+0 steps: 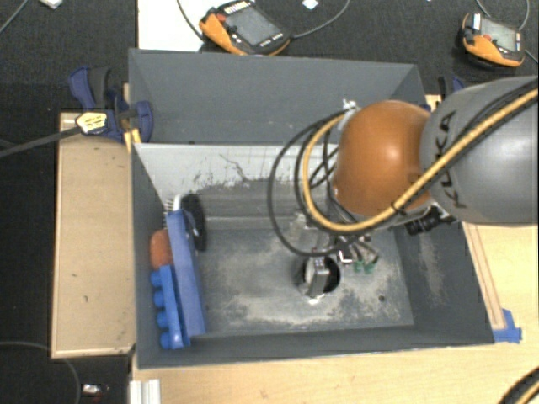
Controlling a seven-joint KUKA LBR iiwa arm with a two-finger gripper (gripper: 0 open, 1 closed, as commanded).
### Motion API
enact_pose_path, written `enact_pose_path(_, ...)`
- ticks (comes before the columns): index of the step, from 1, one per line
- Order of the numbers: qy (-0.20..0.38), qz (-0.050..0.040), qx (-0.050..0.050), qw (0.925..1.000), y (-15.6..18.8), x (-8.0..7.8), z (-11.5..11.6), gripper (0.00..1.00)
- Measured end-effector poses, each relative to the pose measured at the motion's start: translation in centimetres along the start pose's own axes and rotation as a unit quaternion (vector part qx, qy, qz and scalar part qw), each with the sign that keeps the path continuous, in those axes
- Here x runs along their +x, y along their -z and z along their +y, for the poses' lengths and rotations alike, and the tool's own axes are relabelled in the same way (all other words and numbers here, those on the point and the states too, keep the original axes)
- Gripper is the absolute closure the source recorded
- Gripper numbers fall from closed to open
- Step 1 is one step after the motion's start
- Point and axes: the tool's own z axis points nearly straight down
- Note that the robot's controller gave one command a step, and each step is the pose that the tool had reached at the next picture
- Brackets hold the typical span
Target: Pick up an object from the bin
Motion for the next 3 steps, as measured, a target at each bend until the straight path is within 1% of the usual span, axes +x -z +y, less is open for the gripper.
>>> enact_pose_path(1, -0.003, -0.0039, 0.000, 1.0000, 0.4, -0.2, -0.1, 0.00)
enact_pose_path(2, -0.019, -0.0026, 0.000, 0.9998, -10.9, -0.5, -7.2, 0.00)
enact_pose_path(3, -0.017, -0.0113, -0.003, 0.9998, -5.1, -1.5, -7.4, 0.00)
